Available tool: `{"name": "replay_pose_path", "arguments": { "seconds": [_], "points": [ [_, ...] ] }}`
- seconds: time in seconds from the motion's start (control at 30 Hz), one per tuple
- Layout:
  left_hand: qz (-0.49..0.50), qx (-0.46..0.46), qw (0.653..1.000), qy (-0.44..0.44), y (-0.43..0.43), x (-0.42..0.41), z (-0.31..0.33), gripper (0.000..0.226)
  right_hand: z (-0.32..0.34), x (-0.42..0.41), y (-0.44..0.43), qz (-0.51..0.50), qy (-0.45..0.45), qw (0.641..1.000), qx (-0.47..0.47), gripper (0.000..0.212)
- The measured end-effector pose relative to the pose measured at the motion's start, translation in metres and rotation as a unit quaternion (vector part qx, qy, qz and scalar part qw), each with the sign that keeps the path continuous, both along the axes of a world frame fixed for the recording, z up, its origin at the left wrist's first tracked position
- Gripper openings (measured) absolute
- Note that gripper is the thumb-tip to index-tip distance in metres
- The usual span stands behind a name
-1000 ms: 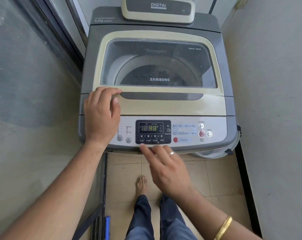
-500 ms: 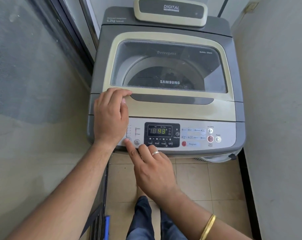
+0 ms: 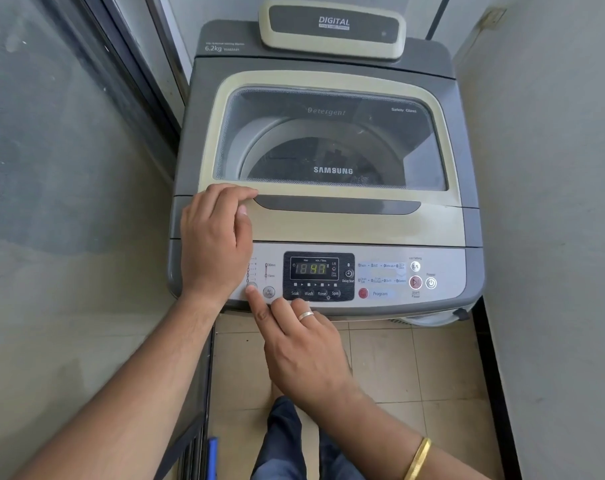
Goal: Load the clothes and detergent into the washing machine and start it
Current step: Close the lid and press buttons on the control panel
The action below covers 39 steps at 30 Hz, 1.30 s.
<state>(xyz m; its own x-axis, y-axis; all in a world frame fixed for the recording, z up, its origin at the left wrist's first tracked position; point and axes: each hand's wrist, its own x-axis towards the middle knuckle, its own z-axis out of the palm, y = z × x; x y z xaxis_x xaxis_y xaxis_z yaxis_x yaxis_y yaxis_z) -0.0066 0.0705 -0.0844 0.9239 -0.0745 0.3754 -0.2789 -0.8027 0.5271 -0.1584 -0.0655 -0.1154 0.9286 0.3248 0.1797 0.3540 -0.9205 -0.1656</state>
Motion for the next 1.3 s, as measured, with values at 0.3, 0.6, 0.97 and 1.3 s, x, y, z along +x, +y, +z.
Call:
{"name": "replay_pose_path", "arguments": {
  "seconds": [0.3, 0.6, 0.97, 1.3],
  "points": [
    [0.001, 0.009, 1.000, -0.003, -0.001, 0.001, -0.001, 0.027, -0.002, 0.001, -0.003, 0.011, 0.011, 1.000, 0.004, 0.075],
    [0.002, 0.015, 1.000, -0.001, -0.001, 0.000, 0.000, 0.027, 0.002, 0.001, 0.002, -0.002, 0.026, 0.999, 0.040, 0.073],
    [0.004, 0.009, 1.000, 0.003, -0.002, 0.001, -0.002, 0.030, -0.003, -0.014, -0.045, -0.052, 0.032, 0.992, 0.107, 0.071],
    [0.005, 0.012, 1.000, 0.000, -0.003, 0.001, -0.003, 0.029, -0.010, -0.030, -0.128, -0.150, -0.035, 0.986, 0.070, 0.056]
  ]
}}
